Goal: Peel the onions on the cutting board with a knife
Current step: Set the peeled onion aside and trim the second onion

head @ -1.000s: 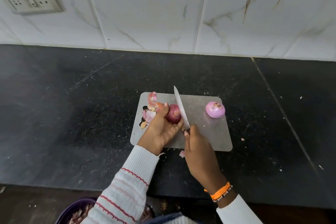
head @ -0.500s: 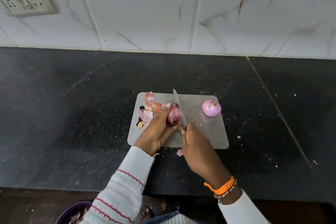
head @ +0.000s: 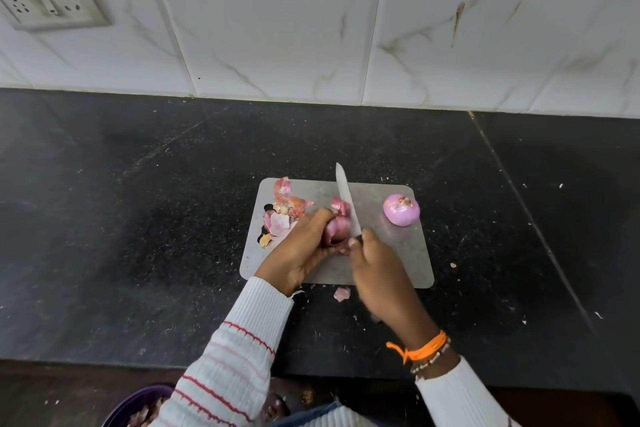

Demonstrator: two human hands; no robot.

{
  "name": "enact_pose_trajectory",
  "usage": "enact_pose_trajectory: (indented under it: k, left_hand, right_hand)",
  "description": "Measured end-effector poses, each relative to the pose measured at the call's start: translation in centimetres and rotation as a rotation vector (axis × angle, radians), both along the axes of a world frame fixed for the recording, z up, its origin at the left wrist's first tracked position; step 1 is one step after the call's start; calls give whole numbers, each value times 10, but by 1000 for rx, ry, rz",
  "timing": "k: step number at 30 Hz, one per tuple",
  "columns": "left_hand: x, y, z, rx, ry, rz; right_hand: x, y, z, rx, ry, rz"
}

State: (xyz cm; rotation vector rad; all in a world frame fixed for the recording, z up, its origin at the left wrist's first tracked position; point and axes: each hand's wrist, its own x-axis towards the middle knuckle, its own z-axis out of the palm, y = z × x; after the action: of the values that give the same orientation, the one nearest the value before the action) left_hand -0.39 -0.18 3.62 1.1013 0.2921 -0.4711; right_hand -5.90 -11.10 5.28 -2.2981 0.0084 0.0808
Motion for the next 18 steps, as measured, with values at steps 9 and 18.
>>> enact_pose_trajectory:
  k: [9,18]
  left_hand:
    - [-2,-1,0,-4,174,64]
    - [-2,-4,-1,-5,147,123]
  right_hand:
    - [44,-25,-21,-359,33,-135]
    - [46,-23,-24,-176,-201,-81]
